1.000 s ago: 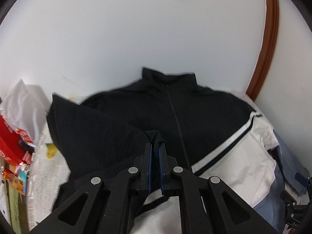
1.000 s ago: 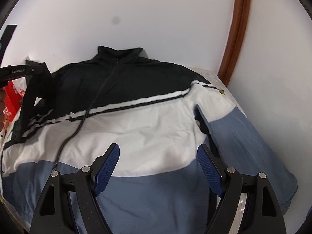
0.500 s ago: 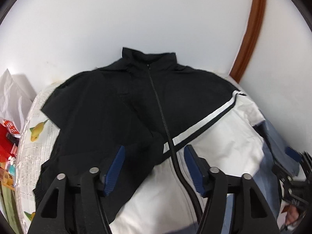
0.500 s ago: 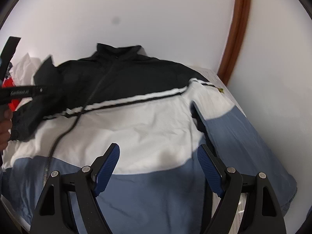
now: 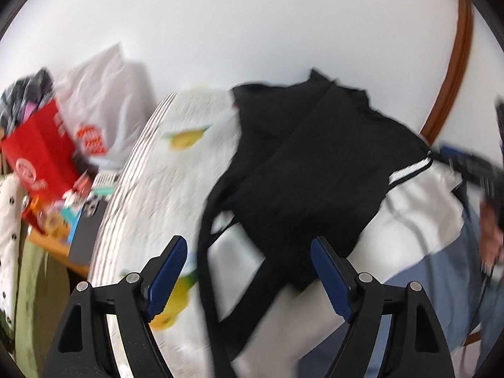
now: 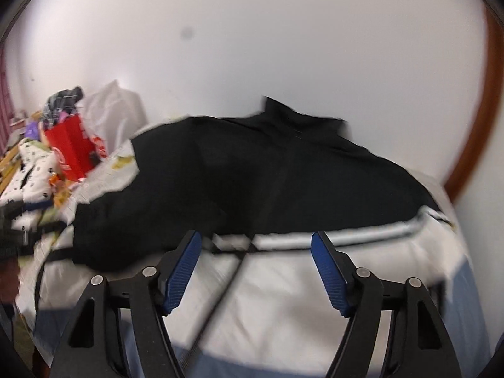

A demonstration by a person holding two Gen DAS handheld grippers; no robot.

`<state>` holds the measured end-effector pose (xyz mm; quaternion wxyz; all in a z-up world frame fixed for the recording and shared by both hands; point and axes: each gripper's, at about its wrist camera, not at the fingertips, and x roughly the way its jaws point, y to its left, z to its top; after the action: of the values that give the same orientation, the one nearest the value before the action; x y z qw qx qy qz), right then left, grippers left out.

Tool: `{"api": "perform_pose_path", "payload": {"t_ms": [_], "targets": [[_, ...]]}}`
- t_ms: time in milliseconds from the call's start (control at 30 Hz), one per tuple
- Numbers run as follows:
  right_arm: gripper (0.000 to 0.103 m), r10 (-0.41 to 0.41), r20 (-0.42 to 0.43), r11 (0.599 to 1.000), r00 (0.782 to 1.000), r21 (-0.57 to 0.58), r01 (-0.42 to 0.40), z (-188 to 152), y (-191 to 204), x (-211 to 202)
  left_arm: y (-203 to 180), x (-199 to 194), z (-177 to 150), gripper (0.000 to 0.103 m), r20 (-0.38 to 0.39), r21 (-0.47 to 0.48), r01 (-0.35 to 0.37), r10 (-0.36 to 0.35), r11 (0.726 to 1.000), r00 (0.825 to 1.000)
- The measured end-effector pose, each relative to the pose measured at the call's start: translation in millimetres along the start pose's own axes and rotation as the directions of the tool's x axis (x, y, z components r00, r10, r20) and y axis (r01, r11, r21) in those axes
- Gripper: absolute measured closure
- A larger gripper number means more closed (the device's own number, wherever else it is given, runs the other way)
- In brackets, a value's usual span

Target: Fold large clothes

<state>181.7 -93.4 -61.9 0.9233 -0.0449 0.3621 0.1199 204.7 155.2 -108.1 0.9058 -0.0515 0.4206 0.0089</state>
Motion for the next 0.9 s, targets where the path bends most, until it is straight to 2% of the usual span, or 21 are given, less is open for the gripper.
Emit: {"api": "perform_pose_path", "payload": {"t_ms": [100, 267, 333, 400, 467, 500, 533, 567, 667, 733, 800, 867, 900], "targets": [[0.030, 0.065, 0.004, 0.998, 0.998, -0.019, -0.065, 23, 17, 28, 19, 8, -17, 0.024, -0.022, -0.014, 0.001, -0.001, 1.000, 1.000], [0.029, 0.156, -0.001, 0.988, 0.988, 0.016, -0.156, 54, 26, 91, 31, 25, -34, 0.024, -0.047, -0.030, 0.074, -0.075, 0.997, 0.996], [0.029, 0.226, -0.013, 0.971, 0.974, 0.084, -0.225, 62, 20, 118, 31, 31, -38, 0.024, -0.048, -0.024, 0.120, -0.121, 0.992, 0.991], [0.029, 0.314, -0.033, 0.942, 0.949, 0.141, -0.306, 68, 19, 141, 31, 36, -39, 0.024, -0.055, -0.031, 0.142, -0.144, 0.989, 0.988], [0.043, 0.388, -0.038, 0.908, 0.921, 0.187, -0.375, 71, 18, 158, 32, 42, -39, 0.024, -0.067, -0.043, 0.139, -0.142, 0.989, 0.988], [0.073, 0.428, -0.044, 0.888, 0.903, 0.207, -0.411, 72, 18, 162, 32, 44, -38, 0.024, -0.063, -0.044, 0.134, -0.137, 0.990, 0.989], [0.092, 0.454, -0.049, 0.874, 0.889, 0.215, -0.435, 73, 18, 165, 31, 44, -38, 0.024, -0.054, -0.037, 0.125, -0.127, 0.992, 0.991], [0.094, 0.468, -0.034, 0.866, 0.883, 0.217, -0.451, 74, 17, 162, 29, 45, -37, 0.024, -0.055, -0.031, 0.112, -0.113, 0.993, 0.992], [0.096, 0.386, 0.083, 0.896, 0.919, 0.202, -0.394, 77, 3, 134, 26, 48, -36, 0.024, -0.048, -0.022, 0.071, -0.072, 0.997, 0.996], [0.096, 0.289, 0.149, 0.925, 0.946, 0.211, -0.316, 76, -9, 117, 24, 48, -37, 0.024, -0.045, -0.010, 0.053, -0.053, 0.999, 0.998], [0.096, 0.177, 0.169, 0.950, 0.970, 0.230, -0.213, 75, -21, 111, 21, 50, -38, 0.024, -0.046, 0.008, 0.031, -0.030, 0.999, 0.998], [0.096, 0.074, 0.147, 0.965, 0.986, 0.240, -0.109, 72, -29, 115, 19, 50, -38, 0.024, -0.046, 0.013, 0.022, -0.022, 1.000, 0.999], [0.091, 0.024, 0.129, 0.968, 0.991, 0.246, -0.056, 71, -32, 119, 20, 51, -38, 0.024, -0.048, 0.009, 0.023, -0.023, 1.000, 0.999]]}}
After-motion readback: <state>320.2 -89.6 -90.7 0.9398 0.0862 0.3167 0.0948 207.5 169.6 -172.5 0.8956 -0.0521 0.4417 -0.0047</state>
